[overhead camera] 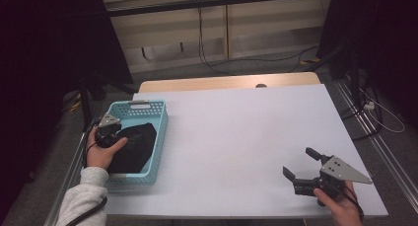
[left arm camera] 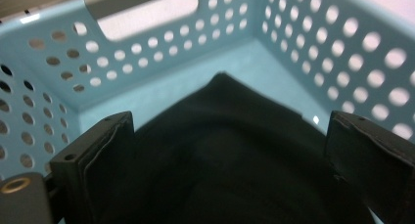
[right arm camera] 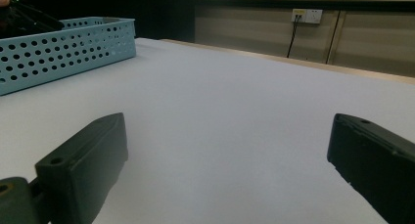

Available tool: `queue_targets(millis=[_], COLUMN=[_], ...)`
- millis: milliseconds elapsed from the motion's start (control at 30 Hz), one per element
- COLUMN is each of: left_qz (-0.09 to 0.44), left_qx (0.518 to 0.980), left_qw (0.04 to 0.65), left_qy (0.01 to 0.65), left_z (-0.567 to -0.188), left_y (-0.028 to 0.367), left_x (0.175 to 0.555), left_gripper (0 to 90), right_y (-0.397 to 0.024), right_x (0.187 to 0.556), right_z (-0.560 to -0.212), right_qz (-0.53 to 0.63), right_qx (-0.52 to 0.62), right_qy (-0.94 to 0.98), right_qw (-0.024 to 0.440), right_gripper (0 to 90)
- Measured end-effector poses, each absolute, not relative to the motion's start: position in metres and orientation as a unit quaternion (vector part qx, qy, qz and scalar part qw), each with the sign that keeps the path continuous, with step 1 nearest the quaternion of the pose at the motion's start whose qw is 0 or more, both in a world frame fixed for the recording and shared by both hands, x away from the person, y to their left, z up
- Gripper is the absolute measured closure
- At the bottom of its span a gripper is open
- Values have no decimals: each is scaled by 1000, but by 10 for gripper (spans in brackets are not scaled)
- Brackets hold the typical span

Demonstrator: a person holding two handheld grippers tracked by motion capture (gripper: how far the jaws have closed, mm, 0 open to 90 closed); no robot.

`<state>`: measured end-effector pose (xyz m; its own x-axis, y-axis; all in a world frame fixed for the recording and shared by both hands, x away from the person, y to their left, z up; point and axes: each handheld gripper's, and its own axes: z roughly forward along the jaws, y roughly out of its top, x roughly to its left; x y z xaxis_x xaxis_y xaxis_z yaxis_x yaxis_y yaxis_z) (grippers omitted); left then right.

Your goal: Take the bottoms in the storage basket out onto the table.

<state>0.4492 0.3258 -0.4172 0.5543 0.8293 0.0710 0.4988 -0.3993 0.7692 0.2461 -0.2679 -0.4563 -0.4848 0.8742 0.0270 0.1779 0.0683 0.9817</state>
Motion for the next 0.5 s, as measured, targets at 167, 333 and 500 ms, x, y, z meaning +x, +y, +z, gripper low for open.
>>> queue_targets(millis=[167,333,500], left_qz=[217,195,177], left_qx=[803,813,817], left_qw=[347,314,302], left_qy=[434,449,458], left_z=[-427,-436,-440], left_y=[333,334,333], left_x=[451,455,458], left_gripper=[52,59,65], right_y=[-267,-268,-267], right_x=[246,246,246], right_z=[-457,-457,-457], right_qz=[554,553,554], right_qx=[397,398,398], right_qy=[662,661,662], right_qw=[313,313,311], right_gripper=[6,6,6])
